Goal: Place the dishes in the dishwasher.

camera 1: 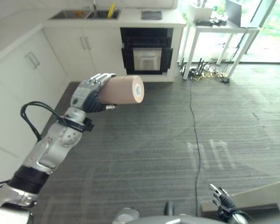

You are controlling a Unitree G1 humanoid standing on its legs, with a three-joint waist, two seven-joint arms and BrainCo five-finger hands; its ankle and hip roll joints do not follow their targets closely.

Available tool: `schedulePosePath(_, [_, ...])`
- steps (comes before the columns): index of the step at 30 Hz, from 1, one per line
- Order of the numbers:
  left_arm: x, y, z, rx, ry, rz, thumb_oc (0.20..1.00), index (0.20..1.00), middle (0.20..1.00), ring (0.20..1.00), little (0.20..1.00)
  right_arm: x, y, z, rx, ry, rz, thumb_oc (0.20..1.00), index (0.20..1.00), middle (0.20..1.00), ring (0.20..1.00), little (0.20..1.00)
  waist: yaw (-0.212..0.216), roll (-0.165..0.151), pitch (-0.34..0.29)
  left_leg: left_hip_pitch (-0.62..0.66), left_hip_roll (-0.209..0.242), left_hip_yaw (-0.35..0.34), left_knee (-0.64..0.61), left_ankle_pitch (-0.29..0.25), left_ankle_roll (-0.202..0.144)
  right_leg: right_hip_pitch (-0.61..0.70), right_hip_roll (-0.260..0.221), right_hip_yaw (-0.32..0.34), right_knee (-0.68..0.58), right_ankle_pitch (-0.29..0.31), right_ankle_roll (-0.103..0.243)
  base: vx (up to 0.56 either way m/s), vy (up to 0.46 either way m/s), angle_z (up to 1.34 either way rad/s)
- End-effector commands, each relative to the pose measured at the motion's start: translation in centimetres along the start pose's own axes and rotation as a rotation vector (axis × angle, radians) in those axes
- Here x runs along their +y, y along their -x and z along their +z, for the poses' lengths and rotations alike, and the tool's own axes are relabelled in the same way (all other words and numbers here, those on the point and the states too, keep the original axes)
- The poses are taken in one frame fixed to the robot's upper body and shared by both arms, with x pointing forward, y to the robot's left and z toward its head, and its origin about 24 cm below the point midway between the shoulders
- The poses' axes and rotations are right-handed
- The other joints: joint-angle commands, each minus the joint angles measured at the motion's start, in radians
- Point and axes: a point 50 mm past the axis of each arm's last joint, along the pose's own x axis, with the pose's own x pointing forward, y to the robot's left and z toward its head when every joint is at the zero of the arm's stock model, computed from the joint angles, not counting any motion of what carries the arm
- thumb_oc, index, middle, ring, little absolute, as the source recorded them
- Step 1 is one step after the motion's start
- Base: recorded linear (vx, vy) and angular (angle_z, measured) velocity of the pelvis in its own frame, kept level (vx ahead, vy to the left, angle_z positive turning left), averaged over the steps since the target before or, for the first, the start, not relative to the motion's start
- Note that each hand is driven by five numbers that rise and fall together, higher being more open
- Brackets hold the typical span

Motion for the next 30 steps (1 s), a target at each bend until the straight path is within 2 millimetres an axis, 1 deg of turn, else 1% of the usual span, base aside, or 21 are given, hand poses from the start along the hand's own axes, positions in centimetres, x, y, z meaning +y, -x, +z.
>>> schedulePosePath(1, [3.3, -2.2, 1.5, -0.085, 0.000, 0.164, 0.200, 0.200, 0.200, 0.200, 0.200, -1.8, 0.8, -1.6, 0.066, 0.004, -0.070, 1.000, 1.000, 1.000, 1.000, 1.000, -0.034, 0.012, -0.050, 0.053, -0.081, 0.006, -0.088, -0.032, 0.078, -0.034, -0.051, -0.006, 0.102, -0.082, 0.111, 0.01, -0.002, -0.25])
schedulePosePath(6, [3.4, -2.2, 1.3, -0.070, -0.013, 0.165, 0.200, 0.200, 0.200, 0.200, 0.200, -2.7, 1.2, -2.3, 0.087, 0.001, -0.093, 1.000, 1.000, 1.000, 1.000, 1.000, -0.041, 0.015, -0.047, 0.066, -0.076, 0.022, -0.091, -0.040, 0.076, -0.028, -0.053, -0.011, 0.098, -0.083, 0.115, 0.01, 0.000, -0.06])
schedulePosePath(11, [3.7, -2.1, 1.2, -0.073, -0.016, 0.162, 0.200, 0.200, 0.200, 0.200, 0.200, -2.5, 1.3, -2.4, 0.087, 0.004, -0.066, 1.000, 1.000, 1.000, 1.000, 1.000, -0.044, 0.017, -0.046, 0.072, -0.069, 0.037, -0.094, -0.044, 0.073, -0.023, -0.058, -0.022, 0.099, -0.087, 0.119, 0.00, 0.003, 0.01])
schedulePosePath(13, [3.7, -2.1, 1.2, -0.072, -0.016, 0.156, 0.200, 0.200, 0.200, 0.200, 0.200, -2.2, 1.3, -2.7, 0.102, -0.034, -0.015, 1.000, 1.000, 1.000, 1.000, 1.000, -0.043, 0.017, -0.047, 0.075, -0.066, 0.042, -0.097, -0.044, 0.070, -0.017, -0.060, -0.031, 0.095, -0.089, 0.121, 0.01, 0.000, 0.03])
schedulePosePath(15, [3.6, -2.0, 1.2, -0.067, -0.017, 0.150, 0.200, 0.200, 0.200, 0.200, 0.200, -1.0, 1.2, -3.2, 0.167, -0.009, 0.088, 1.000, 1.000, 1.000, 1.000, 1.000, -0.040, 0.017, -0.050, 0.076, -0.063, 0.052, -0.100, -0.044, 0.065, -0.009, -0.062, -0.037, 0.085, -0.090, 0.121, 0.00, -0.005, 0.14])
schedulePosePath(16, [3.5, -2.1, 1.3, -0.073, -0.018, 0.149, 0.200, 0.200, 0.200, 0.200, 0.200, -0.1, 1.2, -3.3, 0.177, -0.070, 0.181, 1.000, 1.000, 1.000, 1.000, 1.000, -0.037, 0.015, -0.047, 0.075, -0.062, 0.050, -0.100, -0.044, 0.064, -0.007, -0.062, -0.043, 0.082, -0.091, 0.119, -0.02, -0.014, 0.16])
schedulePosePath(17, [3.4, -2.0, 1.3, -0.076, -0.020, 0.150, 0.200, 0.200, 0.200, 0.200, 0.200, 0.6, 1.2, -3.5, 0.197, -0.081, 0.238, 1.000, 1.000, 1.000, 1.000, 1.000, -0.035, 0.013, -0.046, 0.076, -0.062, 0.049, -0.102, -0.044, 0.065, -0.003, -0.063, -0.047, 0.078, -0.090, 0.119, -0.01, -0.012, 0.13])
schedulePosePath(18, [0.0, -0.4, -0.3, 0.023, 0.049, 0.037, 0.200, 0.200, 0.200, 0.200, 0.200, 0.0, 0.0, 1.1, 0.037, -0.082, 0.201, 1.000, 1.000, 1.000, 1.000, 1.000, -0.082, 0.037, -0.045, 0.017, 0.059, 0.112, 0.003, -0.013, -0.025, 0.050, -0.041, -0.003, 0.096, -0.148, 0.064, -0.01, 0.016, 0.08])
schedulePosePath(20, [-0.3, -0.9, -0.3, 0.041, 0.072, -0.002, 0.200, 0.200, 0.200, 0.200, 0.200, 0.2, 0.2, 0.4, 0.053, -0.072, 0.208, 1.000, 1.000, 1.000, 1.000, 1.000, -0.090, 0.046, -0.054, 0.039, 0.055, 0.109, -0.057, 0.013, -0.029, 0.058, -0.036, -0.006, 0.079, -0.140, 0.067, -0.01, 0.045, -0.05])
schedulePosePath(22, [-0.5, -1.9, -0.3, 0.048, 0.094, -0.026, 0.200, 0.200, 0.200, 0.200, 0.200, 0.0, 0.3, 0.0, 0.056, -0.084, 0.191, 1.000, 1.000, 1.000, 1.000, 1.000, -0.097, 0.048, -0.065, 0.049, 0.049, 0.092, -0.101, 0.033, -0.032, 0.065, -0.031, -0.007, 0.057, -0.133, 0.072, -0.01, 0.028, -0.08])
schedulePosePath(25, [-0.2, -2.7, -0.6, 0.052, 0.076, -0.034, 0.200, 0.200, 0.200, 0.200, 0.200, -0.4, 0.3, 0.3, 0.046, -0.080, 0.198, 1.000, 1.000, 1.000, 1.000, 1.000, -0.088, 0.049, -0.080, 0.046, 0.041, 0.084, -0.116, 0.031, -0.034, 0.073, -0.037, -0.031, 0.022, -0.120, 0.079, -0.02, 0.008, 0.04])
schedulePosePath(28, [0.1, -2.3, -1.2, 0.064, 0.058, -0.026, 0.200, 0.200, 0.200, 0.200, 0.200, -0.4, 0.2, 0.2, 0.075, -0.041, 0.194, 1.000, 1.000, 1.000, 1.000, 1.000, -0.076, 0.045, -0.092, 0.047, 0.037, 0.095, -0.116, 0.020, -0.030, 0.075, -0.044, -0.040, 0.004, -0.114, 0.085, 0.00, -0.005, -0.04])
schedulePosePath(30, [0.1, -2.3, -1.2, 0.068, 0.045, -0.025, 0.200, 0.200, 0.200, 0.200, 0.200, -0.5, 0.2, 0.1, 0.089, -0.033, 0.177, 1.000, 1.000, 1.000, 1.000, 1.000, -0.069, 0.043, -0.095, 0.051, 0.033, 0.099, -0.116, 0.016, -0.026, 0.076, -0.045, -0.044, 0.007, -0.115, 0.084, 0.03, -0.007, -0.16])
